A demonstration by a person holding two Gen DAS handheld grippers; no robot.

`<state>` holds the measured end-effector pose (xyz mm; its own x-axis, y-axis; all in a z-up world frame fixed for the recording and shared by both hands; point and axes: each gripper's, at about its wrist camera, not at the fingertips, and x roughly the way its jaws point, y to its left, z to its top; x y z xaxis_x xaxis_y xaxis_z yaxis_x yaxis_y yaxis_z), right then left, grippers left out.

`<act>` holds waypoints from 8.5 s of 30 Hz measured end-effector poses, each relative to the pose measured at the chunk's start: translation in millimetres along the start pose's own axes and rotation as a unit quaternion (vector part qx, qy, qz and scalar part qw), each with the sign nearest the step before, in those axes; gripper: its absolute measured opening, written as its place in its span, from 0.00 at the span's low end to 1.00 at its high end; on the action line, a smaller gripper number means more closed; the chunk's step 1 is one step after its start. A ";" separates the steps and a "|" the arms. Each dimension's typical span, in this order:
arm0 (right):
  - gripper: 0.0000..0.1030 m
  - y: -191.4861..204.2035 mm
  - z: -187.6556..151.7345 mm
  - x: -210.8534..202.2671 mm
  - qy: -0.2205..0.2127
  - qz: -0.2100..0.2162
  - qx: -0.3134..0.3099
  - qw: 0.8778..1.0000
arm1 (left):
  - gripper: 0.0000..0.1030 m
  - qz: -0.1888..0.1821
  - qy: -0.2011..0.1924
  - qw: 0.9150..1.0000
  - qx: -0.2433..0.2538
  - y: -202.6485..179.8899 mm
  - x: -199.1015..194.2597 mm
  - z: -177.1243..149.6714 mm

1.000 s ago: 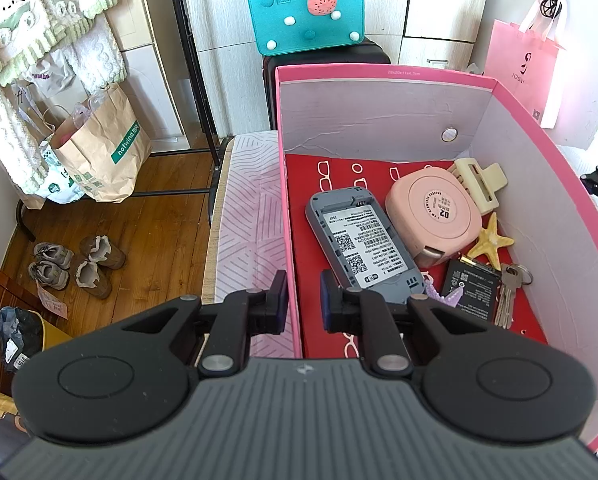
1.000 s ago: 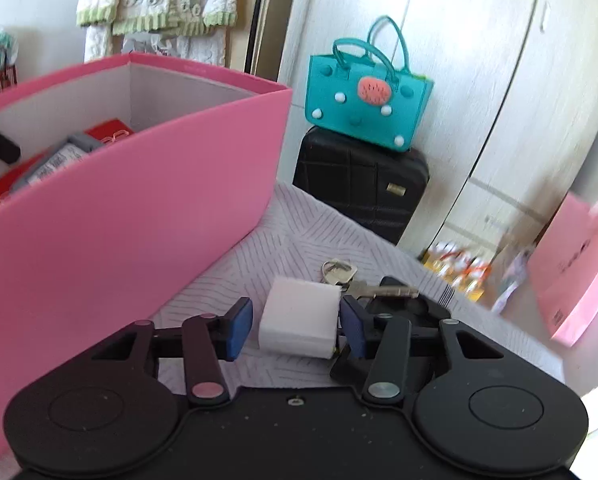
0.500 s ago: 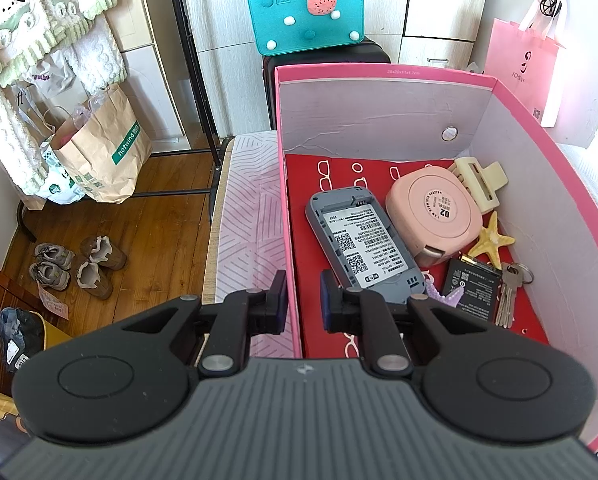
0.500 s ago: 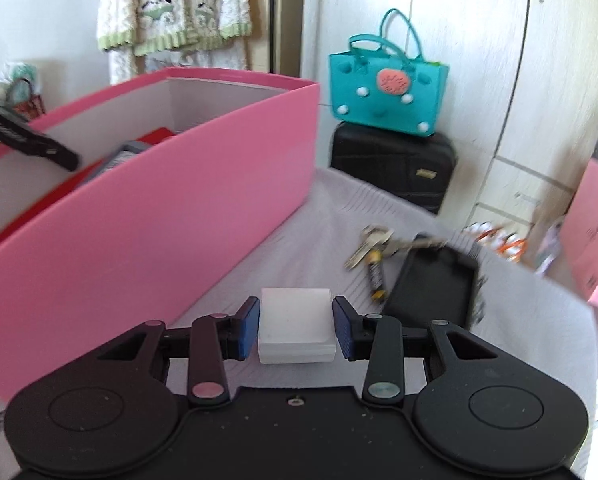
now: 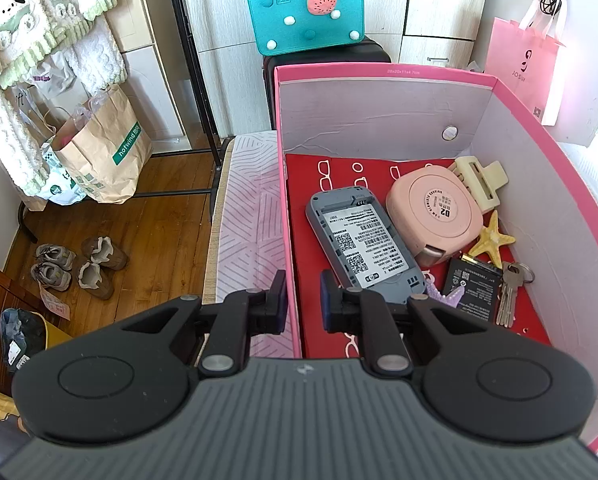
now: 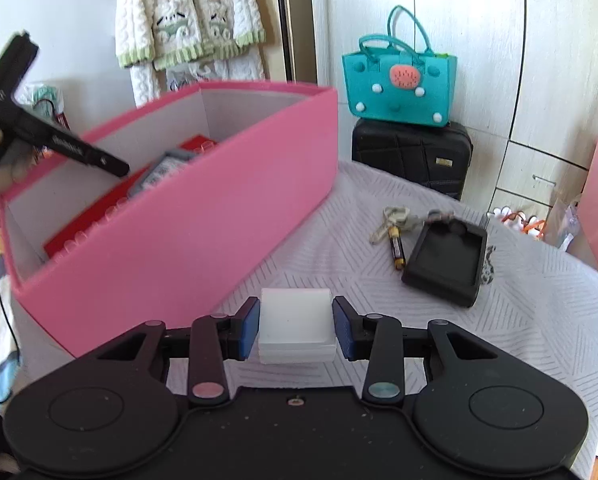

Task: Organize rigid objects
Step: 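Carry the white charger into the box beside the keys and release, then move the right tool back and grasp the black phone case, then carry the black phone case into the box and release it, then move the right tool back and grasp the gold-topped AA battery, then carry the AA battery into the box onto the router and release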

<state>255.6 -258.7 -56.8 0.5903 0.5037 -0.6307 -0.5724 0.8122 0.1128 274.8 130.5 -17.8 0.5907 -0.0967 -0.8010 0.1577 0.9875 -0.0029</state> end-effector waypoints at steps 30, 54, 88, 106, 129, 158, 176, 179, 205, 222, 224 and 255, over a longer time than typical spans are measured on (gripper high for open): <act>0.43 112.4 85.5 58.4 0.144 0.090 -0.226 0.959 | 0.13 -0.002 -0.004 1.000 0.000 2.6 -4.3 -1.0; 0.47 -65.5 56.7 -7.7 0.031 -0.038 0.093 0.994 | 0.13 -0.005 -0.006 1.000 -0.005 2.6 -2.2 1.4; 0.67 -102.9 25.7 89.3 0.057 -0.147 0.120 0.980 | 0.13 -0.002 -0.005 1.000 -0.002 1.3 -1.2 0.3; 0.82 -97.5 1.6 69.9 0.065 -0.144 0.117 0.981 | 0.13 -0.003 -0.005 1.000 -0.004 0.3 -1.1 0.6; 0.65 -5.0 41.5 -26.7 -0.053 0.010 0.046 0.998 | 0.13 -0.002 -0.005 1.000 -0.001 -0.7 -0.4 -0.2; 0.65 129.1 111.5 90.8 0.165 0.159 -0.039 0.973 | 0.13 -0.017 -0.010 0.999 -0.025 5.6 0.2 0.9; 0.66 90.7 114.8 60.9 0.115 0.226 0.046 0.966 | 0.13 -0.016 -0.010 1.000 -0.025 5.1 0.7 1.0; 0.66 70.3 111.1 28.7 0.066 0.202 0.053 0.976 | 0.13 -0.017 -0.010 0.999 -0.025 5.0 0.8 1.1; 0.55 -61.4 22.3 53.3 -0.017 -0.056 0.062 0.996 | 0.13 -0.011 -0.008 1.000 -0.019 2.7 0.5 0.7; 0.10 -48.5 17.7 88.3 0.008 -0.109 0.020 0.994 | 0.13 -0.010 -0.009 1.000 -0.017 2.7 0.7 1.0; 0.10 -44.4 15.5 82.5 0.003 -0.108 0.022 0.994 | 0.13 -0.010 -0.009 1.000 -0.017 2.7 0.8 1.1; 0.11 125.4 132.1 57.6 0.010 0.104 -0.072 0.992 | 0.13 -0.012 -0.010 1.000 -0.016 3.3 0.3 1.1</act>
<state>293.0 -88.9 22.4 0.4405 0.6479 -0.6214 -0.7561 0.6409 0.1322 276.3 133.6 -17.4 0.6025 -0.1223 -0.7887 0.1463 0.9884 -0.0416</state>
